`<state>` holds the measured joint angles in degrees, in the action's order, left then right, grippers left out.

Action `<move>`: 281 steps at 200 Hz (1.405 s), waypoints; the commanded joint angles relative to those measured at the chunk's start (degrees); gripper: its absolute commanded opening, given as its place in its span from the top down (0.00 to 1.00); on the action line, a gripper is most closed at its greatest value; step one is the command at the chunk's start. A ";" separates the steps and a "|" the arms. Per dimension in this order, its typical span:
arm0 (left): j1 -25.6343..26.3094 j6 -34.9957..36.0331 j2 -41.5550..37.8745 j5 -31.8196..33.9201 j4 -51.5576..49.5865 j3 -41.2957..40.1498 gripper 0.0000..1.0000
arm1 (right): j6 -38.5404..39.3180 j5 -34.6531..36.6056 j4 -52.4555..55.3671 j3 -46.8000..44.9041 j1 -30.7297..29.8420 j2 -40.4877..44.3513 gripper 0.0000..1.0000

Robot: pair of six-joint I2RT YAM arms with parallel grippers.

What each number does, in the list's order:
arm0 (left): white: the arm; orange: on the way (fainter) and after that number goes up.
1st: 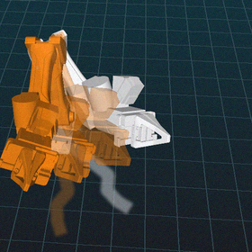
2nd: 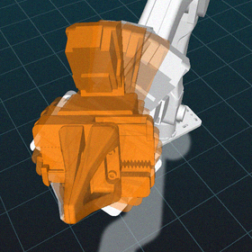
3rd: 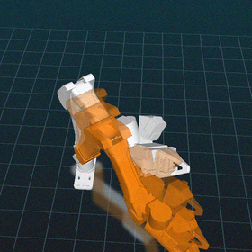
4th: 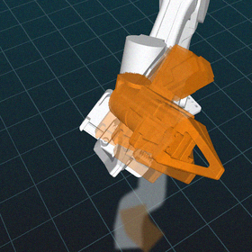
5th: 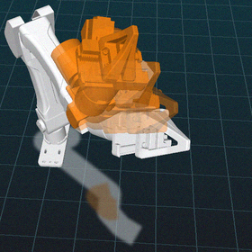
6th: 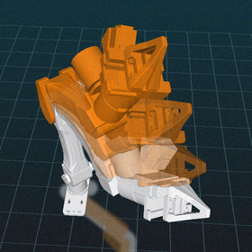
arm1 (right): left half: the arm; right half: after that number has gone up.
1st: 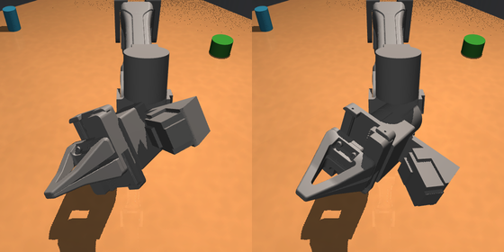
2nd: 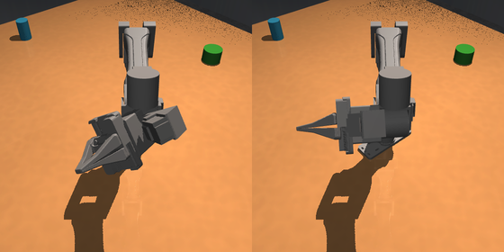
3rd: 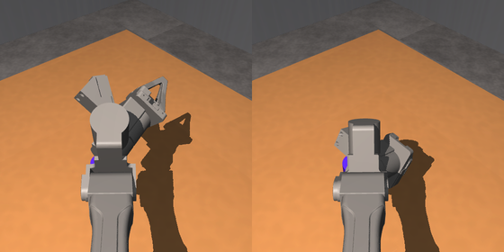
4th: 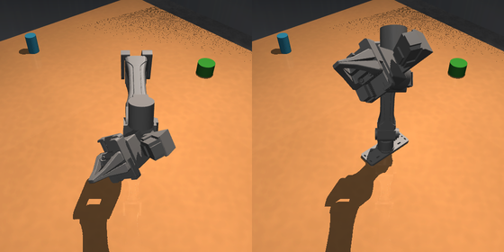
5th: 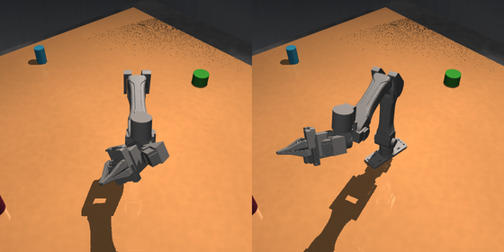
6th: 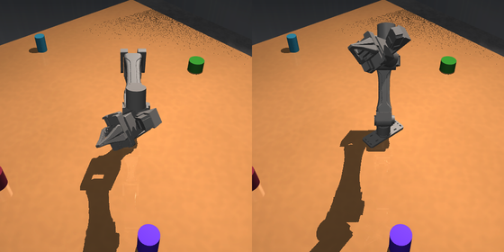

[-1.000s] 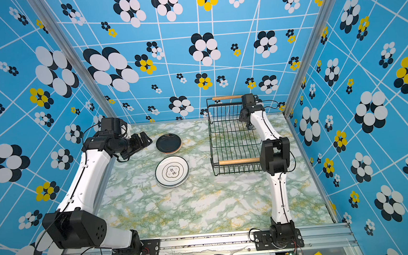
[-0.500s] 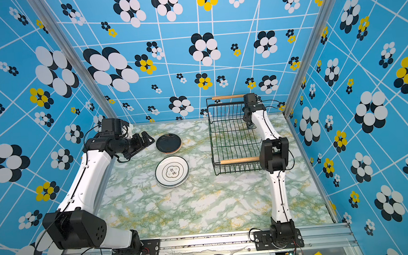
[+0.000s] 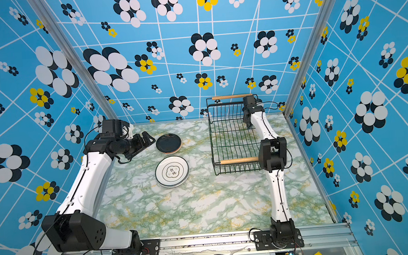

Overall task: Unload the plates from the dish rack
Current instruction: Pick up the plate from the dish rack.

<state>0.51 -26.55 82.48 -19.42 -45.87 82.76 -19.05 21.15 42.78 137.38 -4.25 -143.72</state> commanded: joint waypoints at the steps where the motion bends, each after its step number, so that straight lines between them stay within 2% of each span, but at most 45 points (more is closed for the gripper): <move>1: 0.61 -0.87 0.22 0.97 0.76 -1.22 0.01 | 0.50 0.91 -1.70 0.73 0.10 -0.71 0.73; 27: 0.95 -1.11 -0.16 2.54 2.75 -2.71 0.01 | 1.26 1.52 -3.97 -2.51 0.03 1.02 0.83; 53: 1.00 -1.65 -0.35 3.68 4.72 -4.00 0.01 | 2.14 1.47 -5.61 -5.63 0.04 3.14 0.88; 82: 1.01 -1.18 2.02 3.13 4.02 -2.48 0.01 | 3.44 0.78 -6.37 -8.25 0.06 5.69 0.93; 94: 1.07 -0.92 3.47 3.05 3.14 -1.48 0.01 | 3.66 0.29 -6.86 -9.91 0.03 7.39 0.98; 128: 1.40 0.32 7.09 2.06 1.90 1.10 0.01 | 3.45 -0.62 -8.34 -15.47 0.04 13.24 0.99; 158: 1.64 0.27 8.24 -0.67 3.97 1.07 0.01 | 2.22 -2.13 -12.57 -23.90 0.00 21.30 0.99; 186: 2.79 0.16 8.04 -4.59 7.78 0.49 0.01 | -0.17 -7.16 -19.46 -33.99 -0.19 29.25 1.00; 220: 6.07 0.69 9.64 -4.99 8.09 3.54 0.01 | -6.23 -14.15 -32.44 -48.94 -0.45 40.16 0.99; 278: 11.87 -1.47 13.23 -9.15 13.97 8.64 0.01 | -25.42 -32.89 -43.59 -58.50 -1.90 46.84 0.99; 281: 12.00 -1.68 13.59 -9.33 14.11 9.06 0.01 | -26.44 -33.73 -44.27 -58.93 -3.64 47.06 0.99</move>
<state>10.61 -27.44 93.60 -25.80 -35.46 88.31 -34.37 -1.63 7.05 81.14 -5.02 -98.80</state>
